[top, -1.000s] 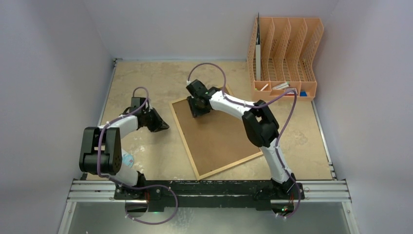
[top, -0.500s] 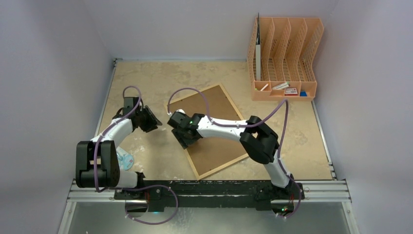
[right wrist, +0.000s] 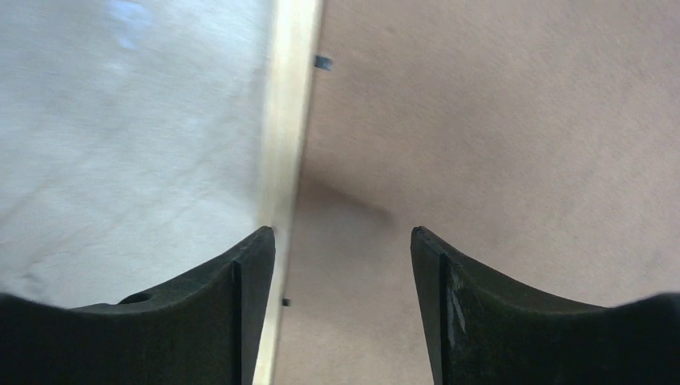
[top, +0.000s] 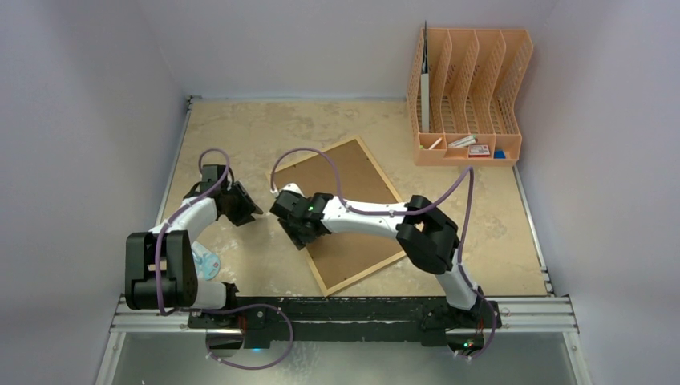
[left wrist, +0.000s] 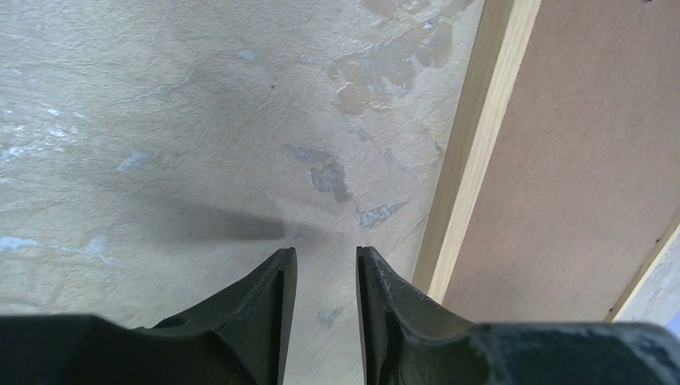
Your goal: Put the photo into the frame
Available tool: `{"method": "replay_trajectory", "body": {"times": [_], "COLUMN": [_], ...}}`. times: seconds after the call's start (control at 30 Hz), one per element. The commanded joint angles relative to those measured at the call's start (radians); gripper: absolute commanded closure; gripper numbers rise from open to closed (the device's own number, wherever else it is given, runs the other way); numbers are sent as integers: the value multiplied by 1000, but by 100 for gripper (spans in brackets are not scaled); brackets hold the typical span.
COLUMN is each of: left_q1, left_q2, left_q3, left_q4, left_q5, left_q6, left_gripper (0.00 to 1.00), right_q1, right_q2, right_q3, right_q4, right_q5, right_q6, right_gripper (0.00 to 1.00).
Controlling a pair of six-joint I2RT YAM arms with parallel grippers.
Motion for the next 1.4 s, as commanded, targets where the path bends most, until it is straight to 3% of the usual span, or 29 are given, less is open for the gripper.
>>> {"method": "replay_trajectory", "body": {"times": [0.0,0.3,0.53,0.83,1.0,1.17,1.37], "left_q1": [16,19,19,19,20,20,19], "left_q2": [-34,-31,-15,6,15,24,43], "left_q3": [3,16,14,15,15,4,-4], "left_q4": [-9,-22,-17,-7,2,65,156], "left_q5": [-26,-24,-12,-2,9,111,251], "left_q6": [1,2,-1,-4,-3,9,22], "left_gripper": [64,51,50,49,49,45,39], "right_q1": [26,38,40,40,39,40,39], "right_q2": [-64,5,71,107,122,109,35], "right_q3": [48,82,108,97,93,86,100], "right_q4": [110,97,14,-10,-12,-7,41], "right_q5": [-89,-125,-45,-38,-41,-32,-56], "right_q6": [-12,-46,-15,9,16,31,13], "right_gripper": [33,37,47,47,61,83,92]}}
